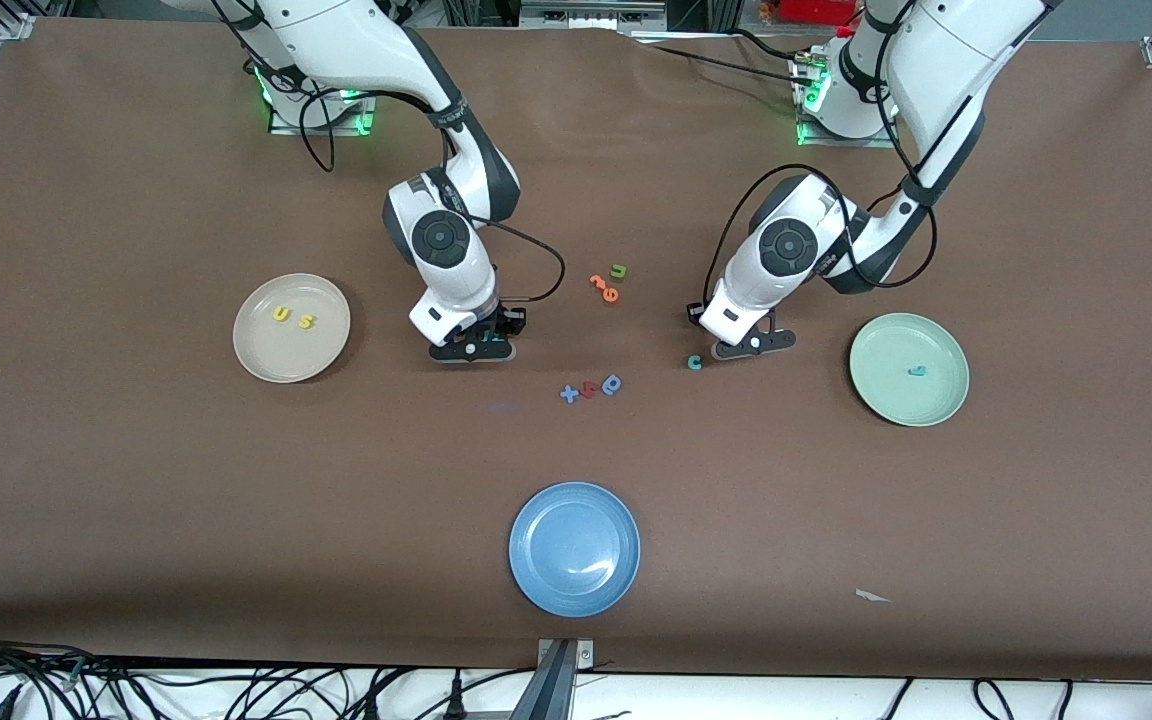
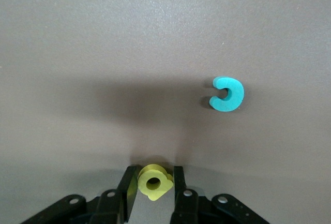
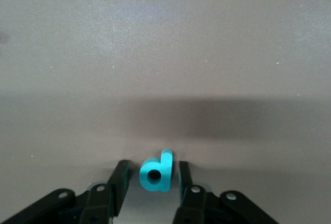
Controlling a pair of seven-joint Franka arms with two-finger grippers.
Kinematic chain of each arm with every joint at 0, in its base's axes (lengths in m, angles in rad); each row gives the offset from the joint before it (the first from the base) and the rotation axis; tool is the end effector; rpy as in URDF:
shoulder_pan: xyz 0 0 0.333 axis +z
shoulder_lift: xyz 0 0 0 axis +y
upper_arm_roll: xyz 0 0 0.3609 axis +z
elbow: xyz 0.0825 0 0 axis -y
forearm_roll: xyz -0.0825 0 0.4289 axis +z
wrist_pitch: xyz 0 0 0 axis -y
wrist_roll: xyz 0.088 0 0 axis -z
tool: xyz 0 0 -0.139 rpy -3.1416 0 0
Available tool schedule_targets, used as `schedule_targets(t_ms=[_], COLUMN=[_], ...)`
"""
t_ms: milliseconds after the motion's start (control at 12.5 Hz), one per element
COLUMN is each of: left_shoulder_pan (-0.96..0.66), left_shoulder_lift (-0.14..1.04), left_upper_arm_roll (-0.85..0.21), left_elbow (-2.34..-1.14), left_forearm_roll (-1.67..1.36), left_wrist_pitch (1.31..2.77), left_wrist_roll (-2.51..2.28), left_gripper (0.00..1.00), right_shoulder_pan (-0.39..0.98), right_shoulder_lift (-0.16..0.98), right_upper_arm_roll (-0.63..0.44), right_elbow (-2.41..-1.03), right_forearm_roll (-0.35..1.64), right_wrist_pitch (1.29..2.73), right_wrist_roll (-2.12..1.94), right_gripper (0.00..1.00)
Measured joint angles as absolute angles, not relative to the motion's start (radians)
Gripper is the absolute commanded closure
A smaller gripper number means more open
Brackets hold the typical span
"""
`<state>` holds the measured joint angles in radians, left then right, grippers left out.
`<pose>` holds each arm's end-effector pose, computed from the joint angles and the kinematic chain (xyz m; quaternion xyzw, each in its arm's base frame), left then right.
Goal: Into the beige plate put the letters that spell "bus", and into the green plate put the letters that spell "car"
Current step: 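Place the teal d in the cream plate while the left gripper places yellow a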
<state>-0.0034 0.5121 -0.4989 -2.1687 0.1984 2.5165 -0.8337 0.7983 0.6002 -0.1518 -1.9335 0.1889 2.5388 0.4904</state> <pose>0.5122 -0.2936 0.1445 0.9916 0.1032 -0.0743 0.0247 0.5368 0.4086 0.1450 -0.9998 -0.0140 -0.0009 0.0141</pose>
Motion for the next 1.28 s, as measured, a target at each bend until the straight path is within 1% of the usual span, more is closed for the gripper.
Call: schedule_targets(t_ms=[160, 319, 479, 559, 718, 878, 958, 1037, 1117, 1197, 1277], left_shoulder_pan=[-0.003, -0.003, -0.003, -0.003, -0.003, 0.002, 0.013, 0.032, 0.054, 0.076, 0.101], left_shoulder_lift=[0.516, 0.519, 0.519, 0.519, 0.519, 0.516, 0.507, 0.486, 0.457, 0.428, 0.404], left_upper_arm_roll=[-0.499, -0.499, -0.499, -0.499, -0.499, -0.497, -0.495, -0.495, -0.496, -0.496, -0.495], left_elbow=[-2.169, -2.169, -2.169, -2.169, -2.168, -2.163, -2.151, -2.122, -2.077, -2.014, -1.944], left_forearm_roll=[0.198, 0.198, 0.198, 0.198, 0.198, 0.198, 0.199, 0.200, 0.200, 0.200, 0.200], left_wrist_pitch=[2.515, 2.515, 2.514, 2.514, 2.513, 2.510, 2.486, 2.419, 2.318, 2.196, 2.074], left_wrist_roll=[-0.834, -0.835, -0.835, -0.835, -0.835, -0.836, -0.835, -0.824, -0.794, -0.757, -0.715], left_gripper=[0.65, 0.67, 0.92, 1.00, 1.00, 1.00, 1.00, 1.00, 1.00, 1.00, 1.00], right_shoulder_pan=[0.798, 0.799, 0.800, 0.800, 0.799, 0.792, 0.789, 0.788, 0.785, 0.776, 0.757], right_shoulder_lift=[0.599, 0.599, 0.583, 0.566, 0.527, 0.488, 0.472, 0.462, 0.459, 0.460, 0.464], right_upper_arm_roll=[-0.152, -0.152, -0.169, -0.196, -0.291, -0.394, -0.436, -0.479, -0.518, -0.544, -0.552], right_elbow=[-1.931, -1.926, -1.907, -1.898, -1.896, -1.896, -1.896, -1.897, -1.899, -1.907, -1.919], right_forearm_roll=[0.189, 0.189, 0.187, 0.187, 0.188, 0.188, 0.188, 0.188, 0.188, 0.188, 0.188], right_wrist_pitch=[2.538, 2.523, 2.451, 2.390, 2.255, 2.155, 2.108, 2.062, 2.030, 2.017, 2.015], right_wrist_roll=[0.490, 0.490, 0.475, 0.430, 0.274, 0.131, 0.072, 0.017, -0.028, -0.060, -0.076], right_gripper=[0.96, 0.96, 0.96, 0.96, 0.96, 0.96, 0.95, 0.95, 0.93, 0.87, 0.87])
